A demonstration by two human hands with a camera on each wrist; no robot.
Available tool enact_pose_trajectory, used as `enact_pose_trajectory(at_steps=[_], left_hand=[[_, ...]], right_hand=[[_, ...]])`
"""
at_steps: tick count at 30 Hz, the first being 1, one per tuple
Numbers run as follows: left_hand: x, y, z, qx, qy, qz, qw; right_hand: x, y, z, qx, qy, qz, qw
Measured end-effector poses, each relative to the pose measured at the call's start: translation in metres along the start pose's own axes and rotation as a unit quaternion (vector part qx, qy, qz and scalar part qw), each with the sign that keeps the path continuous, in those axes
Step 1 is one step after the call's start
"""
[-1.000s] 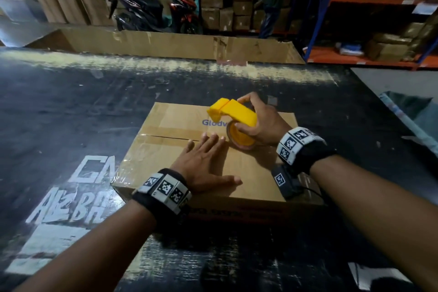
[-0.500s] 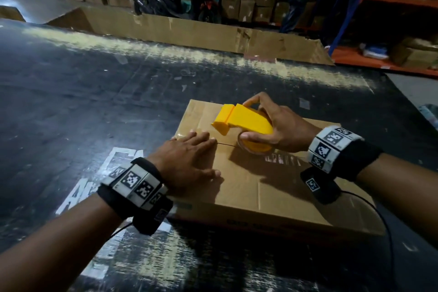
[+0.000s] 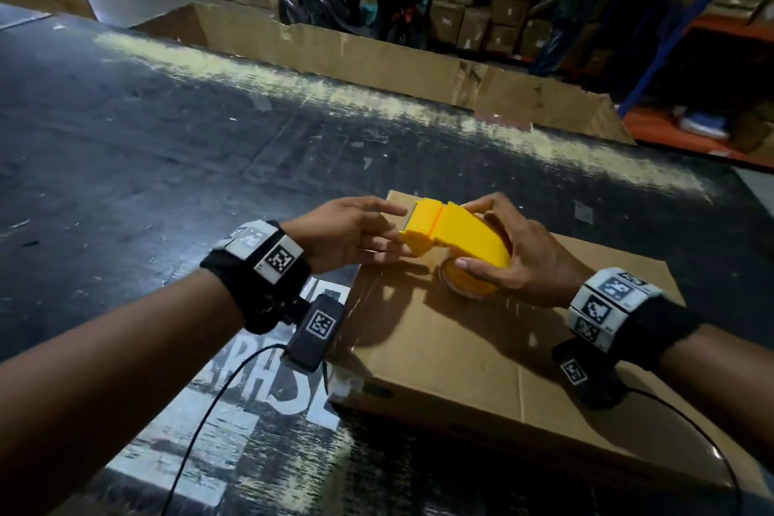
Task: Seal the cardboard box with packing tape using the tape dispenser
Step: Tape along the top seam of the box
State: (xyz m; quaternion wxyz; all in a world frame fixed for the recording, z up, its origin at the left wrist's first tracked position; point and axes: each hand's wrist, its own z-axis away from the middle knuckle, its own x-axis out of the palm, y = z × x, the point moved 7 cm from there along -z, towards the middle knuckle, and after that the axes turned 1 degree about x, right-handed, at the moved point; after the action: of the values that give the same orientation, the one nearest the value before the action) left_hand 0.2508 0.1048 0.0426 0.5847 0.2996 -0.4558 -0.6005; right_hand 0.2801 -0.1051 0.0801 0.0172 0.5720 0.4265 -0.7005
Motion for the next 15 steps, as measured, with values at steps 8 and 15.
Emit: enact_pose_trajectory(at_steps=[8,15], left_hand=[[-0.019,0.0,-0.008,0.003,0.044,-0.009,0.999],[-0.035,0.0,-0.004,0.022,0.071,-0.002,0.997]], right_hand=[[0.012,-0.017,-0.013,-0.031,0.013,-0.009,0.999],[0.016,-0.016,-0.015,-0.033,-0.026,0.018,0.999]])
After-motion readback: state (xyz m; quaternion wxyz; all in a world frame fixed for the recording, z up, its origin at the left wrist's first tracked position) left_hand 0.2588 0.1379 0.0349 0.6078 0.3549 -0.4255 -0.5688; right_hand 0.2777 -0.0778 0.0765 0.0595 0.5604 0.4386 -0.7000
